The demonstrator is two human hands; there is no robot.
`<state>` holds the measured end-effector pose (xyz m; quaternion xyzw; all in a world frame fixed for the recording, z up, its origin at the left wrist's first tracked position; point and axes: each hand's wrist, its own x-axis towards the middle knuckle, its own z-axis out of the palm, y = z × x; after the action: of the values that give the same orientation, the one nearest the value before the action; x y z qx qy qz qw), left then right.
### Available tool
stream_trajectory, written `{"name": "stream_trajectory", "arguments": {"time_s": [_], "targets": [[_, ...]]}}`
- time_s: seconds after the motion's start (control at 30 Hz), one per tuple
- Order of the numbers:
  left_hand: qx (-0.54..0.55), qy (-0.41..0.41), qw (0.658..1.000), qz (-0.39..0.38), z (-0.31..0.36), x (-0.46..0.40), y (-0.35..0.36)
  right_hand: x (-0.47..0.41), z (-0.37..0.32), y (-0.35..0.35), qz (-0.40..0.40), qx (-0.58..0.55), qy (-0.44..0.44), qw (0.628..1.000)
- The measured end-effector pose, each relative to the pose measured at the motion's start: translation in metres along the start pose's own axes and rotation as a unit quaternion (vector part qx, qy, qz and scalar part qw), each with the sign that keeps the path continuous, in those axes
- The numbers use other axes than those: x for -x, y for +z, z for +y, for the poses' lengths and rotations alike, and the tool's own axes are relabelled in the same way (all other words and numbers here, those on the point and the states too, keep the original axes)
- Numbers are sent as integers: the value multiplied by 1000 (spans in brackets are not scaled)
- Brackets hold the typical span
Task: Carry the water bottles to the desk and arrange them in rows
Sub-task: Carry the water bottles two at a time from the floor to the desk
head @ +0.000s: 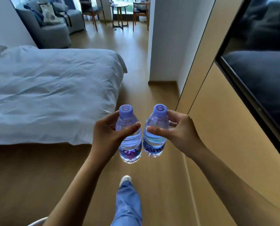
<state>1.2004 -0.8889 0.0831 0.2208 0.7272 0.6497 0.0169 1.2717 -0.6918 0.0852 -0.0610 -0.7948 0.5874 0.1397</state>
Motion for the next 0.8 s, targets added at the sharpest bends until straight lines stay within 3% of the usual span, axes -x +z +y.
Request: {"name": "stream_trajectory", "arguments": {"time_s": [0.33, 0.8], "targets": [[-36, 37, 996, -66, -58, -242, -29, -221, 30, 24, 55, 10, 22, 998], [-48, 53, 997, -42, -143, -566, 4, -553, 89, -11, 57, 20, -8, 998]]}}
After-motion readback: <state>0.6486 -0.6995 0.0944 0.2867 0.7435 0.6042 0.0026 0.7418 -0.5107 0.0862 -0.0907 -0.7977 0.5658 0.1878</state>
